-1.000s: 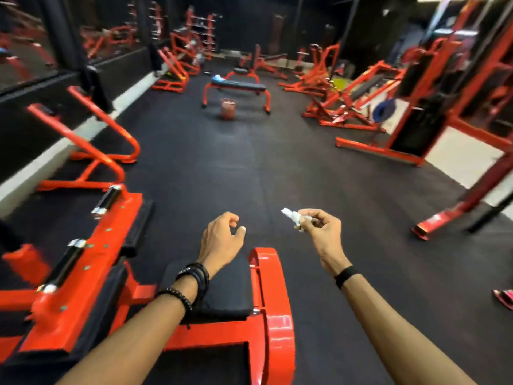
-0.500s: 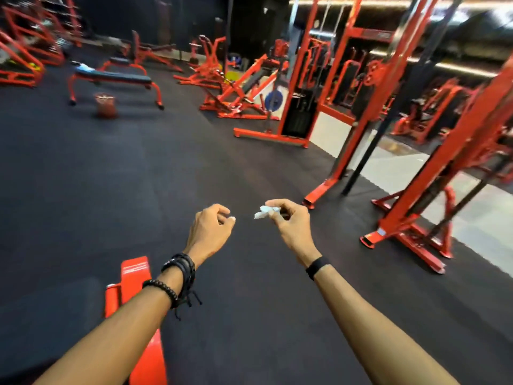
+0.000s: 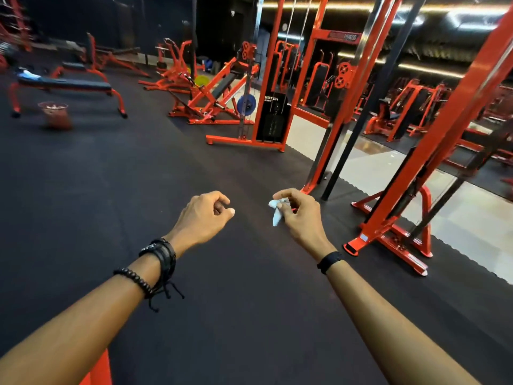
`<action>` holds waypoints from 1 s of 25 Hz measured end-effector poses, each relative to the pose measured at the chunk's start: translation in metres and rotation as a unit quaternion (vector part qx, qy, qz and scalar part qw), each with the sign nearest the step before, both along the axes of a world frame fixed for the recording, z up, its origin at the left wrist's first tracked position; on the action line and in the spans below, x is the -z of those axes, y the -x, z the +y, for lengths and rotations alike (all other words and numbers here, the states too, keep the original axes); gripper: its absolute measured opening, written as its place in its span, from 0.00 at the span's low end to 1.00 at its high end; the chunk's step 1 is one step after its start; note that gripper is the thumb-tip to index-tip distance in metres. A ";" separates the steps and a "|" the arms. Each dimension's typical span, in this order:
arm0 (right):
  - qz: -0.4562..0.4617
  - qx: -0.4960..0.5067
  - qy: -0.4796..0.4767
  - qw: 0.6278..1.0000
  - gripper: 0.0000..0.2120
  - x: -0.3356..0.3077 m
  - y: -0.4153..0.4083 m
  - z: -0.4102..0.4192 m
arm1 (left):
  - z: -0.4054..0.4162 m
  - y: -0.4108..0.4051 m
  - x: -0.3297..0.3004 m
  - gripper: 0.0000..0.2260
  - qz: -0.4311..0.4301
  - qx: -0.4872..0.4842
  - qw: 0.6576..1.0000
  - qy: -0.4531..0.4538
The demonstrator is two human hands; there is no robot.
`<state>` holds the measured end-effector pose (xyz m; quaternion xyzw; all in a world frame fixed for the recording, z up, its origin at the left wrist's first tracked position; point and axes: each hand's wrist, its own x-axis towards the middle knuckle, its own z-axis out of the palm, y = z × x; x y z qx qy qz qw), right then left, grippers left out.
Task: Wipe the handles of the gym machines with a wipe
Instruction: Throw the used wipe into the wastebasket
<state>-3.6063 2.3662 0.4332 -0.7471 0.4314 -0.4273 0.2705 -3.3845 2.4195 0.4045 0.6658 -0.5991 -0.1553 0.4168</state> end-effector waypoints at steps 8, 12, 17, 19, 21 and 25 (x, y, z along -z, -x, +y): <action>0.060 -0.080 0.072 0.992 0.19 -0.017 -0.178 -0.186 | -0.145 -0.141 -0.030 0.09 0.006 -0.057 0.998 0.038; 0.034 -0.110 0.121 0.986 0.19 -0.038 -0.258 -0.259 | -0.215 -0.209 -0.059 0.10 -0.014 -0.093 0.993 0.069; -0.006 -0.128 0.104 0.986 0.27 -0.046 -0.315 -0.359 | -0.313 -0.261 -0.063 0.10 -0.009 -0.098 0.992 0.074; -0.021 -0.117 0.091 0.989 0.23 -0.040 -0.333 -0.399 | -0.353 -0.279 -0.058 0.08 -0.010 -0.099 0.992 0.079; -0.022 -0.110 0.105 0.988 0.16 -0.032 -0.358 -0.451 | -0.402 -0.300 -0.055 0.07 -0.024 -0.097 0.992 0.083; -0.013 -0.126 0.153 0.980 0.06 -0.051 -0.407 -0.562 | -0.508 -0.348 -0.075 0.08 -0.048 -0.105 0.988 0.098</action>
